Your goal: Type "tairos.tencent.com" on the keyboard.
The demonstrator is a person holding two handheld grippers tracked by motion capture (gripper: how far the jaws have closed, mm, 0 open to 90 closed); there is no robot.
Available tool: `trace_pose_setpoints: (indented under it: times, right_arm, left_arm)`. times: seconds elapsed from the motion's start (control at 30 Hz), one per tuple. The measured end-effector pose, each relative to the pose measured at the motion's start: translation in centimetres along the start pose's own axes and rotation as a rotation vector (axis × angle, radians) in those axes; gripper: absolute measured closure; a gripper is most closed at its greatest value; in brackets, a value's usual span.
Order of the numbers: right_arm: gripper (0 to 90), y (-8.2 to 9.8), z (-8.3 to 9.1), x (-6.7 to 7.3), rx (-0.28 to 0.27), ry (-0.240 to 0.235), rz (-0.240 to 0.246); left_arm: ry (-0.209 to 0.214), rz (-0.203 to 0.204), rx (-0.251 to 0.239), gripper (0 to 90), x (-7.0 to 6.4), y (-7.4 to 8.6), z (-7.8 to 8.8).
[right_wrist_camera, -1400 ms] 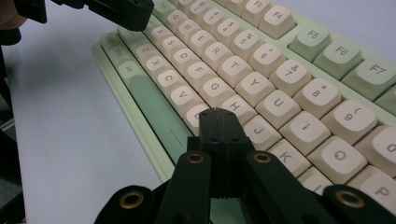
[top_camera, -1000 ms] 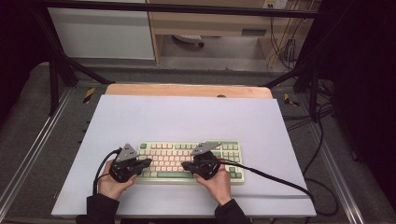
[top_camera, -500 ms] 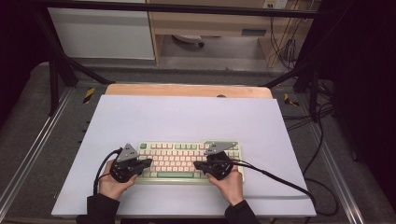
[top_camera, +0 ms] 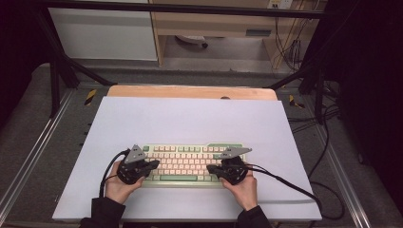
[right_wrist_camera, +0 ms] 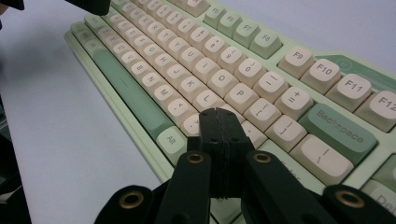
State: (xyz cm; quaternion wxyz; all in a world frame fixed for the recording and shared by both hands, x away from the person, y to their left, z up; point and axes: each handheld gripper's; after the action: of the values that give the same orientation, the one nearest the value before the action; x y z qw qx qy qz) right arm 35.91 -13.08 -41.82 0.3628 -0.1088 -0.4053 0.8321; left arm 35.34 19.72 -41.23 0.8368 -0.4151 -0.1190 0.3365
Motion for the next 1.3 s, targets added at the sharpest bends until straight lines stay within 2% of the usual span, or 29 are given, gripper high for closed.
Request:
trace_pose_setpoints:
  times: [0.4,0.87,1.3]
  right_arm:
    - [90.0,0.2,0.4,-0.1,-0.005,0.001,0.005]
    - [90.0,0.3,0.4,-0.1,-0.005,-0.002,0.002]
    - [90.0,0.3,0.4,-0.1,-0.006,-0.003,0.004]
  left_arm:
    - [0.003,-0.010,0.004,89.6,-0.3,-1.3,-1.2]
    - [0.005,-0.019,0.026,89.6,-1.0,-2.6,-3.6]
    - [0.007,-0.026,0.043,89.6,-1.3,-2.8,-5.4]
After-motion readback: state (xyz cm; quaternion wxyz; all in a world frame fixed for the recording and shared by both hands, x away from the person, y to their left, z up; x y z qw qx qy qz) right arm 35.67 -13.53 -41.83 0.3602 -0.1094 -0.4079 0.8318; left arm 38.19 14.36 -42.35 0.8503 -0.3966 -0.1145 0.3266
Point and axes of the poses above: each handheld gripper's, and its own axes: z roughly backward along the jaws, y roughly out of its underside, x roughly to its left, and after that the axes turned 5 degrees about y, right-handed
